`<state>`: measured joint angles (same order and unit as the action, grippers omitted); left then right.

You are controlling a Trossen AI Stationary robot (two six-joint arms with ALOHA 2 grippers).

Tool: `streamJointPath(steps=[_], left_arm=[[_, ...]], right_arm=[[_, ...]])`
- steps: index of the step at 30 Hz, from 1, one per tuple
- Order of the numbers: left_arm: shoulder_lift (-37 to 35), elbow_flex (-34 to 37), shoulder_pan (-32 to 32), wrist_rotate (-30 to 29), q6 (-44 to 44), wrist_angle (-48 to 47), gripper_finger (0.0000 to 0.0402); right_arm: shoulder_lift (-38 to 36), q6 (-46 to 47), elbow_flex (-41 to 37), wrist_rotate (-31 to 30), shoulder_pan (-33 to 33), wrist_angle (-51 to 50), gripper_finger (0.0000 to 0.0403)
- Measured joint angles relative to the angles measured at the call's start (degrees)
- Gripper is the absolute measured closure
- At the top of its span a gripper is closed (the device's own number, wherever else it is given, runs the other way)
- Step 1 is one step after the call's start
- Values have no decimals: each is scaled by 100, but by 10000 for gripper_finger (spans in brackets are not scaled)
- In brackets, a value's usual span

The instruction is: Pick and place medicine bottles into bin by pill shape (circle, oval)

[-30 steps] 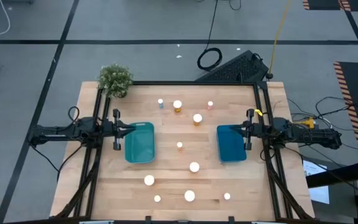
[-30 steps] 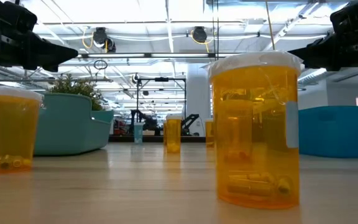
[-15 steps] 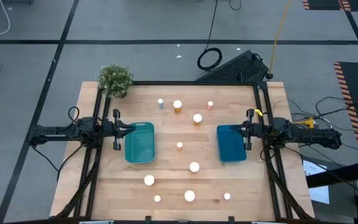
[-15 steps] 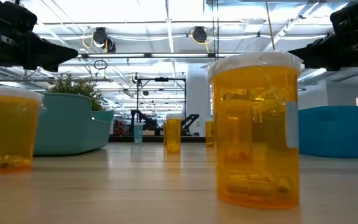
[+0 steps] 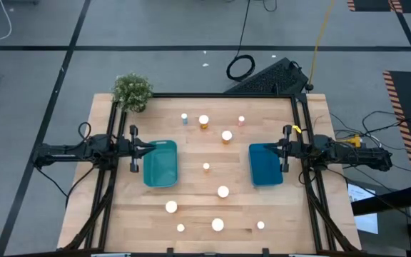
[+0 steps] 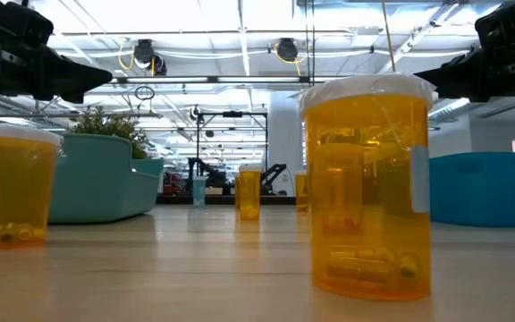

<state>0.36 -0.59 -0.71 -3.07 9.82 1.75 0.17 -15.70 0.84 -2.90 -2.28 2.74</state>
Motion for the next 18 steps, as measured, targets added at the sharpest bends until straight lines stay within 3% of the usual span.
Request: streamJointPath(steps=[12,18], left_arm=[[0,-1,0,-2,0,-1,366],[0,-1,-2,0,-1,0,366]], right_arm=[[4,144,12,-12,1,236,403],[130,624,497,-25,2,131,403]])
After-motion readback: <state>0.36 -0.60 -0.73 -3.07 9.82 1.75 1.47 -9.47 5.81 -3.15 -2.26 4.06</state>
